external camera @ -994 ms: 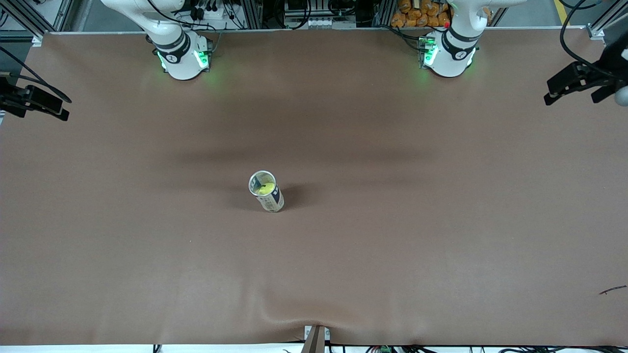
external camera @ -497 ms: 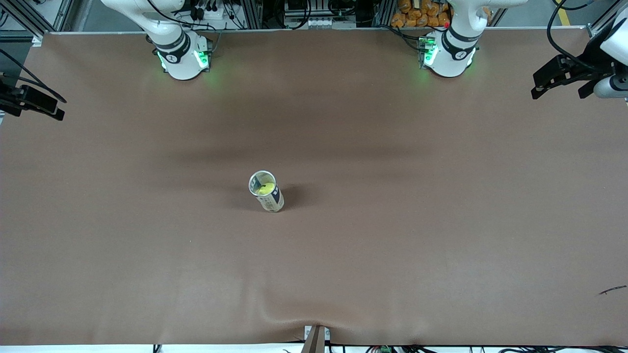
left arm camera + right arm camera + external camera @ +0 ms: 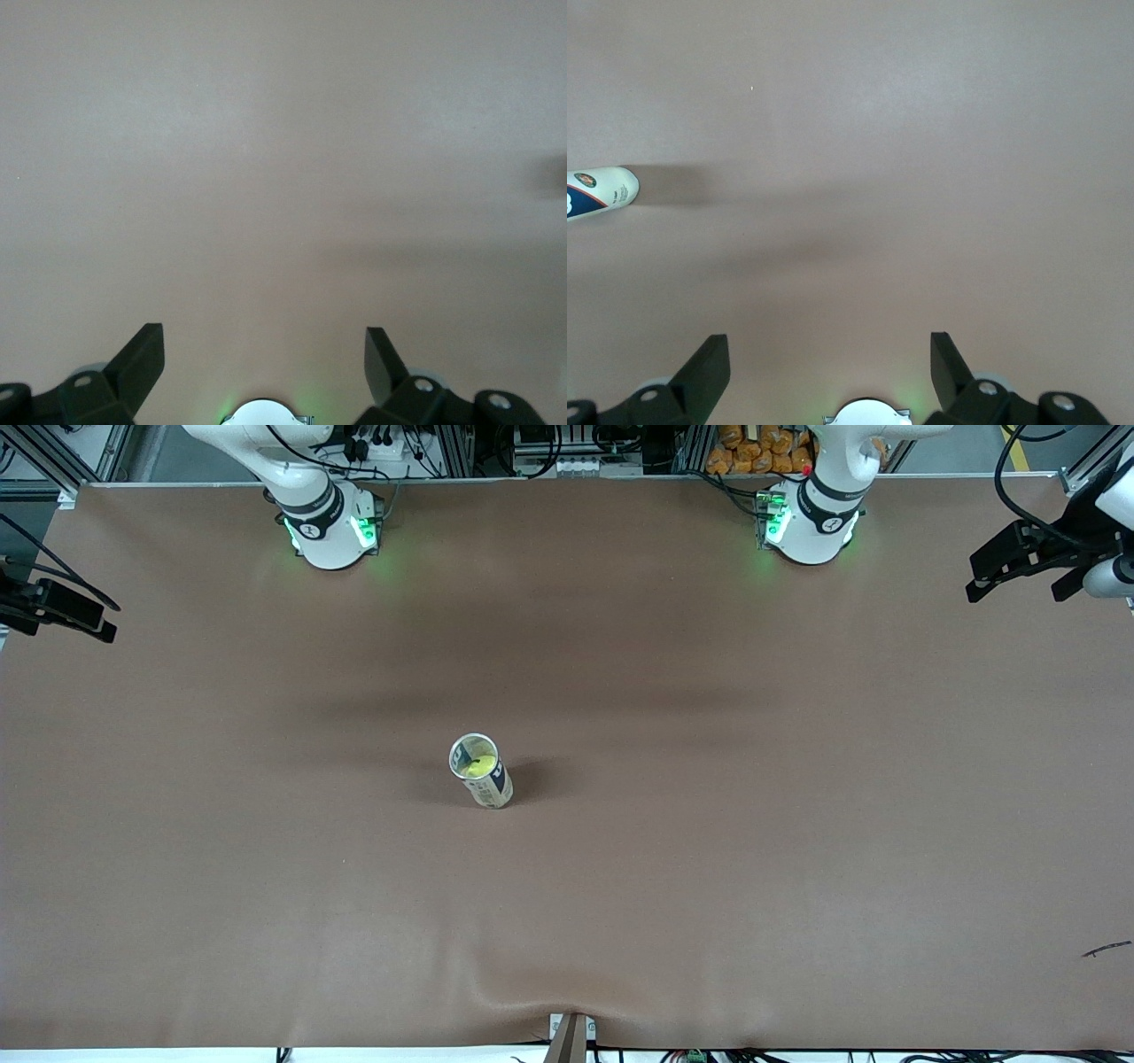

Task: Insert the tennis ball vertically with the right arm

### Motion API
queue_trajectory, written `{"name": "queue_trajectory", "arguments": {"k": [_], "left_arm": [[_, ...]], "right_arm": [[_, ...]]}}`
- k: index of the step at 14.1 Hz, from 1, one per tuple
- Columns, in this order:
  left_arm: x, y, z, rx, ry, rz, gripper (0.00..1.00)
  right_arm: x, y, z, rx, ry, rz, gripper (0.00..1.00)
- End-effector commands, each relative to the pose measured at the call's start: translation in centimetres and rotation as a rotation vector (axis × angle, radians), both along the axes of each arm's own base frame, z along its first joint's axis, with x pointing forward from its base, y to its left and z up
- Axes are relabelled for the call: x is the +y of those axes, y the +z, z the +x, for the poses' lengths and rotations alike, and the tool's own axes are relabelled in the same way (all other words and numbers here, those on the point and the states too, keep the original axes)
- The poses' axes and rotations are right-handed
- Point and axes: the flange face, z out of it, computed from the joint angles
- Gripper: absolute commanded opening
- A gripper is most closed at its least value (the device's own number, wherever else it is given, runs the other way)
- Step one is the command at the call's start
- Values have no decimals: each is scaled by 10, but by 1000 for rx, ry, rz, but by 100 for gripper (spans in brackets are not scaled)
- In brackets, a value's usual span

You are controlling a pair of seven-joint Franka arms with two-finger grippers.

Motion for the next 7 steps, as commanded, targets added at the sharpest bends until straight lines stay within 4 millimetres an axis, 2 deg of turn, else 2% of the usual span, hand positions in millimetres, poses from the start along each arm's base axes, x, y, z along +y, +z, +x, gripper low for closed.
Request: {"name": "queue_trajectory", "arguments": {"k": [1, 7], "left_arm": [[3, 7, -6, -7, -11, -2, 100], [2, 11, -6, -13, -5, -2, 100]], "right_arm": [[-1, 8, -5, -4, -13, -11, 100], [1, 7, -5, -1, -10, -9, 100]]}}
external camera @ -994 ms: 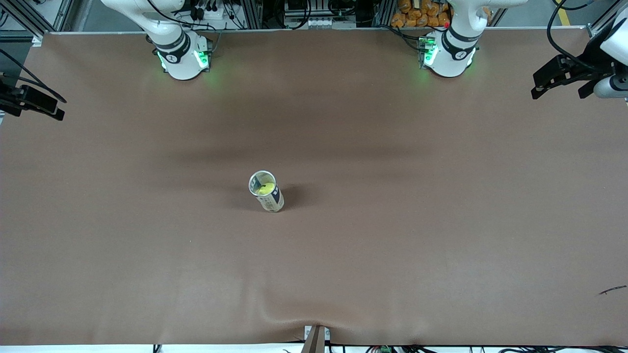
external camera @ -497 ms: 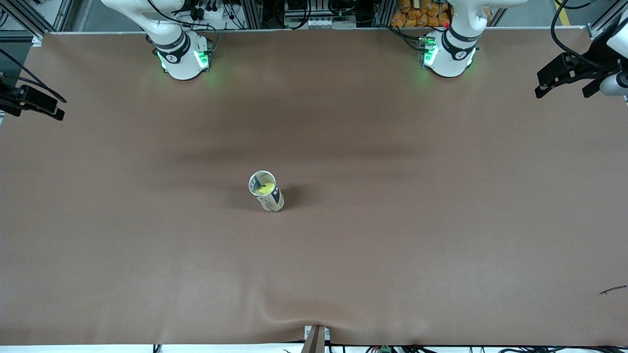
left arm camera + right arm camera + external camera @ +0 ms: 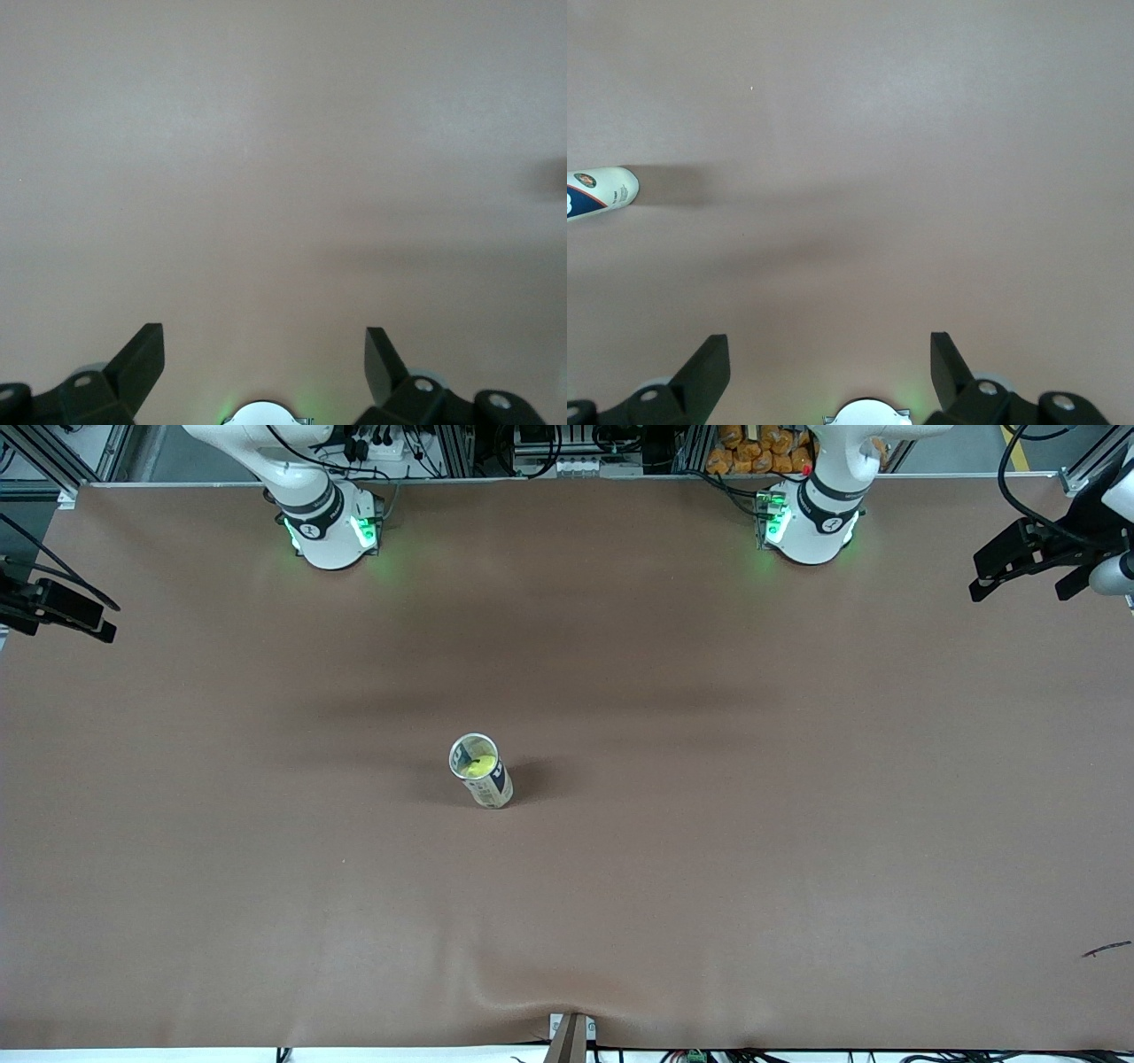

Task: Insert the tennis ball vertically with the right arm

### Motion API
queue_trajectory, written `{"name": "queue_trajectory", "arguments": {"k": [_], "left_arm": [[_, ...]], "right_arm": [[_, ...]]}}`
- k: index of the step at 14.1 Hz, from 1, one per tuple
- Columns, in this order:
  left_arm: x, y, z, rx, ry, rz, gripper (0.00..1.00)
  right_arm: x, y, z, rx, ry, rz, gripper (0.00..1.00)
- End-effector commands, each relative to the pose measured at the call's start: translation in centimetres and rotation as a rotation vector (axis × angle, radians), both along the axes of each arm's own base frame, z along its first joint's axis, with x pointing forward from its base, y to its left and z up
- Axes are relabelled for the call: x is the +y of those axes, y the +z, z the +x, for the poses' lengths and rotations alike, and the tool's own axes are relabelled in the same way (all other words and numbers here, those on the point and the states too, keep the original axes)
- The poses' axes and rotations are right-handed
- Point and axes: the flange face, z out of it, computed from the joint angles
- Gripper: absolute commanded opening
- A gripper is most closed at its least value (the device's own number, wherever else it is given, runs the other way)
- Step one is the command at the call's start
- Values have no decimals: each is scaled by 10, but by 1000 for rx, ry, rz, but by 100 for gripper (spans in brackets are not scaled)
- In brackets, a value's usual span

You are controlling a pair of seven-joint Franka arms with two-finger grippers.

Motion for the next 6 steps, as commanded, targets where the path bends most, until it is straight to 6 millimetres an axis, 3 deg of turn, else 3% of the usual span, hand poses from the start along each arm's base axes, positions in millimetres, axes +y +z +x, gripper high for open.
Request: {"name": "queue_trajectory", "arguments": {"k": [1, 6], "left_arm": [[1, 7, -6, -5, -5, -1, 100], [7, 6, -6, -2, 11, -1, 100]], "right_arm": [[2, 7, -5, 0, -7, -10, 100], [1, 6, -5, 3, -10, -10, 100]]}}
